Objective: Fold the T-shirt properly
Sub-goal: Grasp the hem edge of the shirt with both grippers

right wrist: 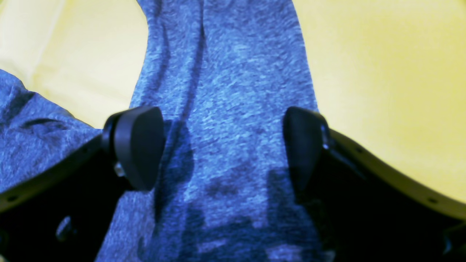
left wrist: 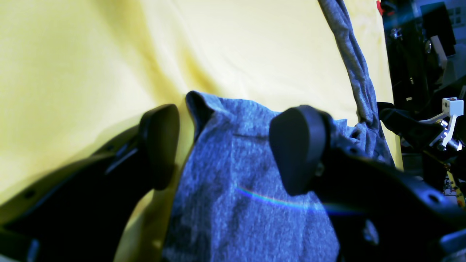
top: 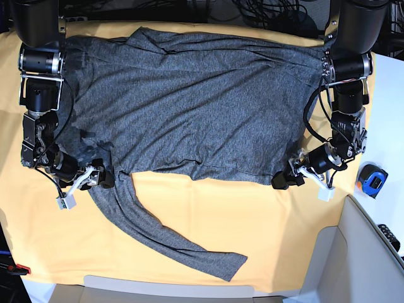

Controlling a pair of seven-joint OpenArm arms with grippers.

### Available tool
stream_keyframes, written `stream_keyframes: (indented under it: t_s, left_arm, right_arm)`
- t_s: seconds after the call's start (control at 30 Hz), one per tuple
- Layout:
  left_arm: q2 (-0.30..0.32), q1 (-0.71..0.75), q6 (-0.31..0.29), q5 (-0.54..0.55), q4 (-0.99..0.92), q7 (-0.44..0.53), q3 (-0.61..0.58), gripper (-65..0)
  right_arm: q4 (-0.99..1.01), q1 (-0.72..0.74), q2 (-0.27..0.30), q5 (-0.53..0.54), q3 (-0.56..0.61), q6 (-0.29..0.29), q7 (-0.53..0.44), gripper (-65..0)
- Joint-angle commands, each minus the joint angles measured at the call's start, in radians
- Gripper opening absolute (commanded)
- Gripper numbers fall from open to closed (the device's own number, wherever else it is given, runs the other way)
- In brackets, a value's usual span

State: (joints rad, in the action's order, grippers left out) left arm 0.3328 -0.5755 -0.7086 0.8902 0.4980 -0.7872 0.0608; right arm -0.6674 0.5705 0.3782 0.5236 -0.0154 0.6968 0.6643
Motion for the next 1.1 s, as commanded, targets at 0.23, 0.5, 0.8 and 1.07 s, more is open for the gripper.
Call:
stream_keyframes:
  t_s: [0.23, 0.5, 0.8, 1.07]
  left_arm:
    - [-0.011, -0.007, 0.010, -0.035, -0.003, 0.025, 0.000, -22.6]
    - [-0.013, 0.012, 0.010, -0.035, 0.001, 0.062, 0.029, -22.6]
    - [-0.025, 0.033, 0.010, -0.035, 0.003, 0.074, 0.072, -22.6]
    - [-0.027, 0.033, 0.010, -0.035, 0.003, 0.074, 0.066, -22.6]
  right_arm:
    - [0.005, -0.004, -0.003, -0.032, 0.007, 0.001, 0.081, -16.0]
    - [0.005, -0.023, -0.003, -0.032, 0.004, 0.001, 0.081, -16.0]
    - [0.005, -0.023, -0.003, -0.032, 0.007, 0.001, 0.081, -16.0]
    - [0.005, -0.023, -0.005, -0.032, 0.009, 0.001, 0.081, -16.0]
